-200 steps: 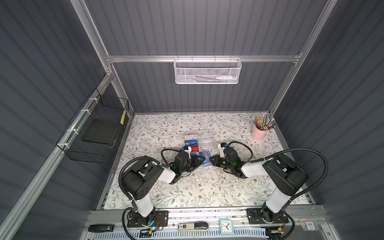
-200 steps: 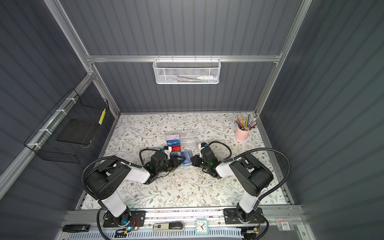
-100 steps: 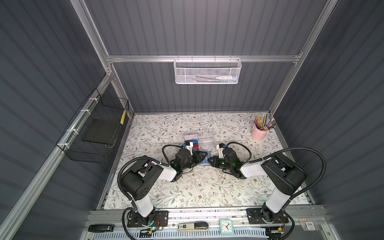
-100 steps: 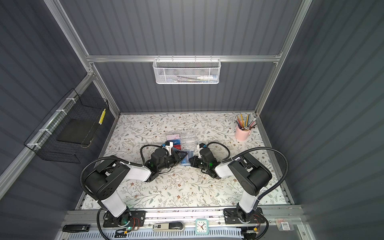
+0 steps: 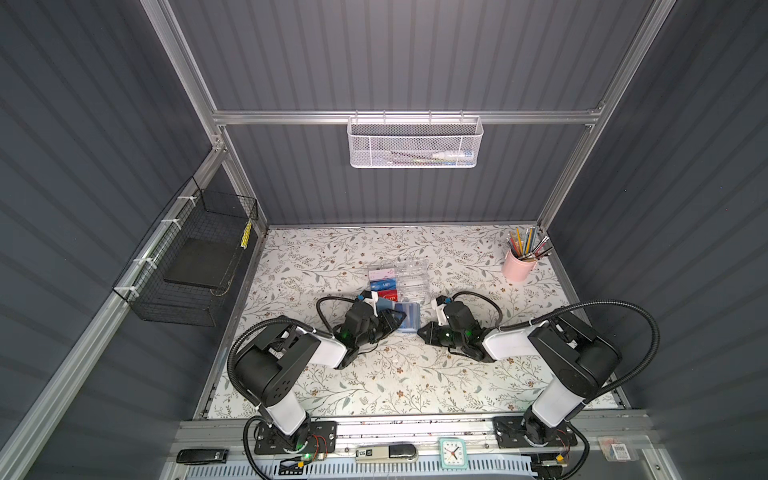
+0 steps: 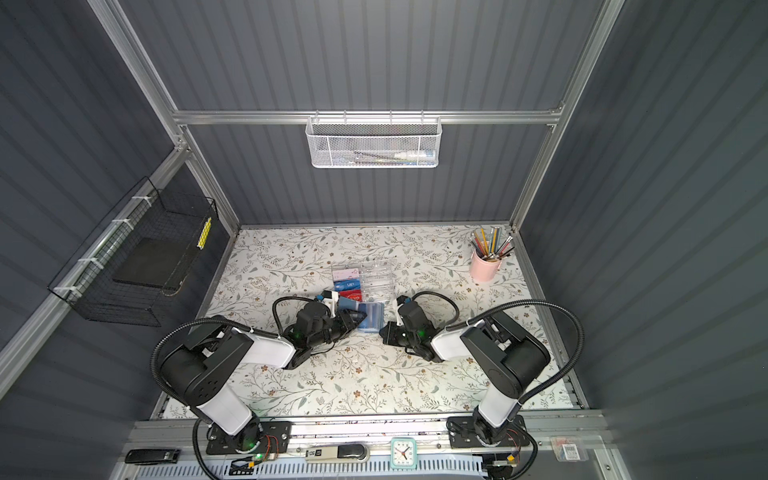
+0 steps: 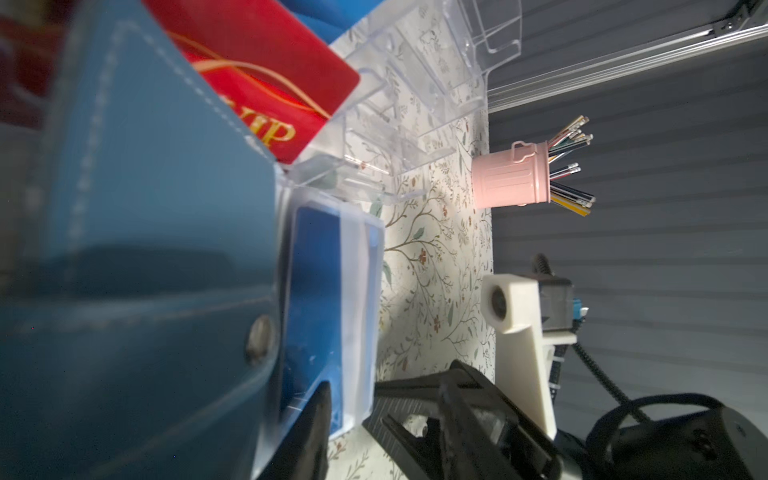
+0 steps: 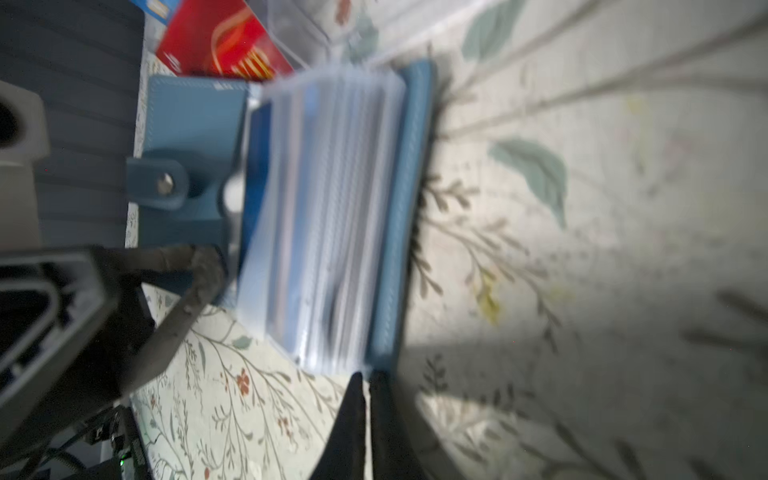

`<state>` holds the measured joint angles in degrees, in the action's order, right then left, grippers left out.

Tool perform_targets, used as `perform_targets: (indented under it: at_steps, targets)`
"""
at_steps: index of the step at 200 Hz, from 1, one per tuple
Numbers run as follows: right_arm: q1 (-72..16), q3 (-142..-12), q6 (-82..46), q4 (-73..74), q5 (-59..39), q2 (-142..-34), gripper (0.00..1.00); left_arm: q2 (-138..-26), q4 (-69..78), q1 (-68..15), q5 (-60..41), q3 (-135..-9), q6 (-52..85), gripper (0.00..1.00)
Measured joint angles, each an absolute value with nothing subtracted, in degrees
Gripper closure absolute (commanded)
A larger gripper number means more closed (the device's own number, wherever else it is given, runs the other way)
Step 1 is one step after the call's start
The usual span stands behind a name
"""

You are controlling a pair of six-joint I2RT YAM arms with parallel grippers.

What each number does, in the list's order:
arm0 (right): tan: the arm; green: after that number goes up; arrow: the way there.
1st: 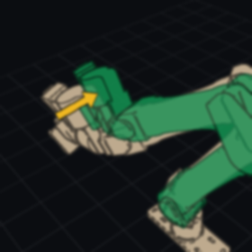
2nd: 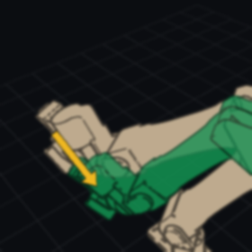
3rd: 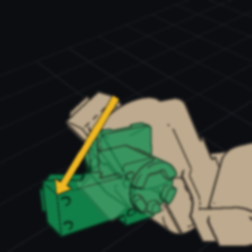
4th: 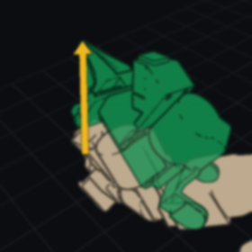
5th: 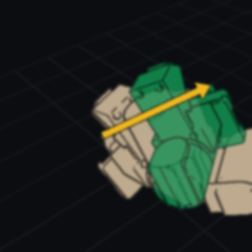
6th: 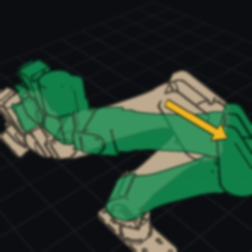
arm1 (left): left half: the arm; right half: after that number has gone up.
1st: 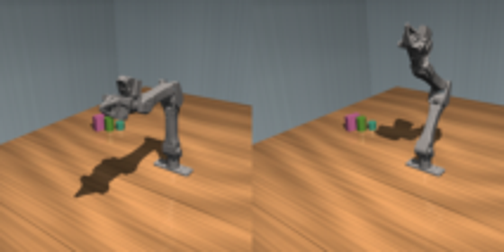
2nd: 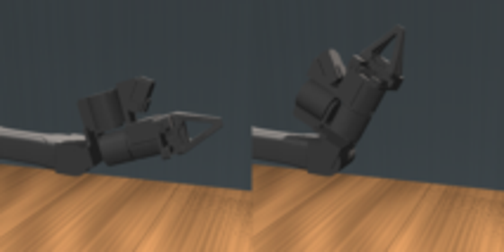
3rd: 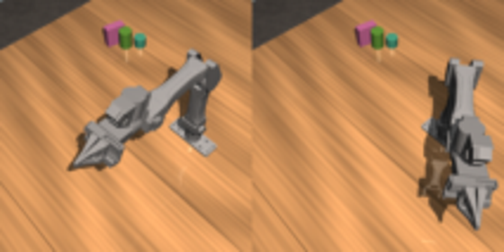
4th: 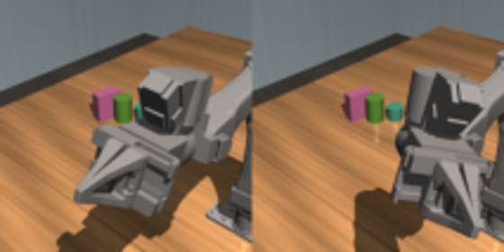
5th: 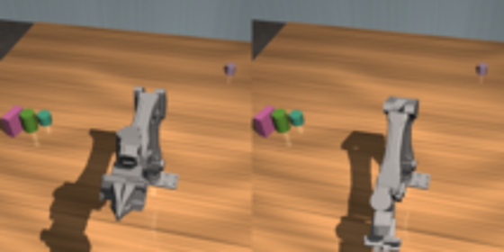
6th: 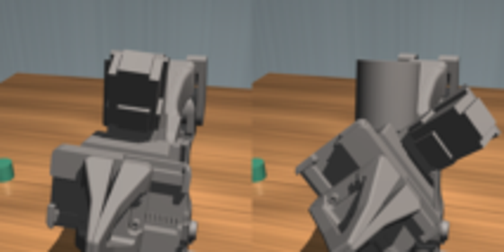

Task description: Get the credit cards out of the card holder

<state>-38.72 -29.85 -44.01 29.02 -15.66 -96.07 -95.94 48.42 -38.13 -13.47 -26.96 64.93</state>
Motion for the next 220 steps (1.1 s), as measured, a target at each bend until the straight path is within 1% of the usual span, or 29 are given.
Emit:
perform_targets:
  at_steps: [39,65,90,105,131,170,220]
  targets:
    - [-38.6,-28.6,-42.9,28.2,-15.7,-94.5,0.89,-94.6,47.7,-38.0,-13.0,-24.9,64.6,0.54]
    - [-38.4,-28.4,-42.0,25.3,-15.6,-92.6,0.87,-93.5,47.3,-38.0,-12.8,-24.4,64.4,0.53]
    - [-38.4,-28.6,-40.8,18.3,-14.2,-88.6,0.83,-92.3,46.2,-37.8,-12.4,-24.3,63.8,0.5]
    - [-38.3,-29.3,-39.8,13.0,-13.0,-86.0,0.79,-91.4,45.2,-37.5,-12.1,-24.3,63.3,0.5]
    - [-37.8,-33.8,-38.1,5.7,-11.6,-83.6,0.74,-90.7,43.6,-36.9,-11.9,-24.4,62.3,0.5]
    - [-36.4,-40.9,-37.0,2.9,-11.4,-85.2,0.7,-90.9,43.3,-36.2,-12.0,-24.5,62.1,0.5]
    - [-36.1,-47.0,-36.9,1.9,-12.9,-92.8,0.69,-93.5,45.2,-35.3,-13.0,-24.5,62.1,0.5]
